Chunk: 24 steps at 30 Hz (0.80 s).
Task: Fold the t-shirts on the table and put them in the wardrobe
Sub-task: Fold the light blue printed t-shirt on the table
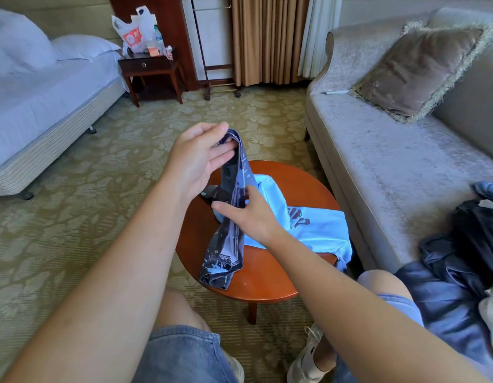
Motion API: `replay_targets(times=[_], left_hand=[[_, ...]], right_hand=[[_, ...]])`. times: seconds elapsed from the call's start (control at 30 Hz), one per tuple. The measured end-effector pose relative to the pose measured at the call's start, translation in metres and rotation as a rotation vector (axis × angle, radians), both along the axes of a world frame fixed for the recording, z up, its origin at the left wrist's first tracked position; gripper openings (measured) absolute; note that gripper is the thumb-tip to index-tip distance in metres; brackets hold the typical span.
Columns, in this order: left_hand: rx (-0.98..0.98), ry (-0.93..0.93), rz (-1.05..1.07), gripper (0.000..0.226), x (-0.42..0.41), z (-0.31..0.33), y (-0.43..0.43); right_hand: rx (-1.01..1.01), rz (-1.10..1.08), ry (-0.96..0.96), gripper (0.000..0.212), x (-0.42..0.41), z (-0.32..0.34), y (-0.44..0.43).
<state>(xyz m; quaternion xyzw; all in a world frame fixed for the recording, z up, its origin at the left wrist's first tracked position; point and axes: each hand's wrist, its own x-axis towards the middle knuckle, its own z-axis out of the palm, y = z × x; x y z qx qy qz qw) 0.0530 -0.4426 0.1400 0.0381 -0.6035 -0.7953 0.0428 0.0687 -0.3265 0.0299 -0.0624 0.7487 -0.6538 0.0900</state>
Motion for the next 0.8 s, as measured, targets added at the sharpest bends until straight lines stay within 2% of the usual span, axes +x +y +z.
replay_targets(times=[0.1,0.2,0.3,0.4,0.53,0.6,0.67,0.73,0.8], left_hand=[[0.076,0.01,0.02,0.008,0.001,0.01,0.003],[0.163,0.029,0.065,0.008,-0.002,0.018,0.0],[0.208,0.051,0.169,0.004,-0.01,0.02,-0.011],[0.295,0.027,0.375,0.009,-0.021,0.019,-0.034],[0.376,0.007,0.504,0.022,-0.031,0.019,-0.061],[0.381,0.016,0.566,0.023,-0.034,0.023,-0.07],[0.366,0.028,0.635,0.013,-0.037,0.028,-0.079],[0.292,0.031,0.665,0.004,-0.038,0.029,-0.085],[0.107,-0.022,0.637,0.012,-0.037,0.023,-0.087]], right_hand=[[0.137,-0.088,0.01,0.026,-0.008,-0.003,-0.011],[0.309,-0.09,-0.011,0.014,-0.013,-0.012,-0.014],[0.364,-0.07,-0.022,0.03,-0.015,-0.024,-0.011],[0.35,-0.077,-0.048,0.021,-0.018,-0.035,-0.001],[0.45,-0.051,-0.089,0.03,-0.021,-0.049,0.014],[0.557,-0.003,-0.077,0.027,-0.022,-0.053,0.019],[0.597,-0.013,-0.061,0.029,-0.026,-0.054,0.025],[0.517,-0.098,-0.028,0.034,-0.033,-0.046,0.03],[0.38,-0.175,0.018,0.029,-0.042,-0.028,0.034]])
